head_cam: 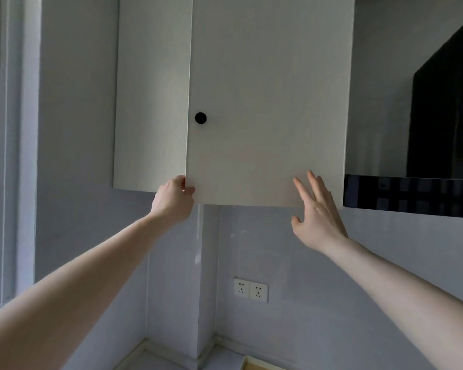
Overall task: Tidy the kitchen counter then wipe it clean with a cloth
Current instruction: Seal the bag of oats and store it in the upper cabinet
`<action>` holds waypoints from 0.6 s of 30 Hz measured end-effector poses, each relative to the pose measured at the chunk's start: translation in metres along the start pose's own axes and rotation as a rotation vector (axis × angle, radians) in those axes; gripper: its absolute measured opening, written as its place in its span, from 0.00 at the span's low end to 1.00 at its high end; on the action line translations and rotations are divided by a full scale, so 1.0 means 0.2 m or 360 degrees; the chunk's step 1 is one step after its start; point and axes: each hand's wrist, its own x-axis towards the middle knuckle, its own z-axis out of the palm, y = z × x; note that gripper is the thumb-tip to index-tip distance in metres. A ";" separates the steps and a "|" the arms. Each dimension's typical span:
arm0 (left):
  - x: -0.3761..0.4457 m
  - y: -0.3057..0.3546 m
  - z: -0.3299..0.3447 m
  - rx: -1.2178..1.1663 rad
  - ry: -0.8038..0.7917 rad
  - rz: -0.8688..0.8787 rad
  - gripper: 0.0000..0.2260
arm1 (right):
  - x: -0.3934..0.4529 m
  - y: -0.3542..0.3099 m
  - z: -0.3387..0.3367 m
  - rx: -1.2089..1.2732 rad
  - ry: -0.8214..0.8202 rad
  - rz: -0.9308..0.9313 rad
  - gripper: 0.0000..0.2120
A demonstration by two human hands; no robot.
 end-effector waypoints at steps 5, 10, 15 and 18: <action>-0.02 -0.08 0.16 0.0345 0.0075 0.0412 0.32 | 0.01 0.04 0.10 -0.0123 -0.0063 0.0109 0.43; -0.04 -0.13 0.35 0.0937 -0.0024 0.0838 0.42 | 0.05 0.01 0.16 -0.0151 -0.0046 0.0153 0.46; 0.04 -0.11 0.40 0.0967 -0.0190 0.0768 0.43 | 0.08 0.01 0.23 -0.0404 -0.0112 0.0127 0.50; 0.06 -0.10 0.42 0.0968 -0.0328 0.0744 0.43 | 0.08 0.03 0.25 -0.0461 -0.0138 0.0120 0.50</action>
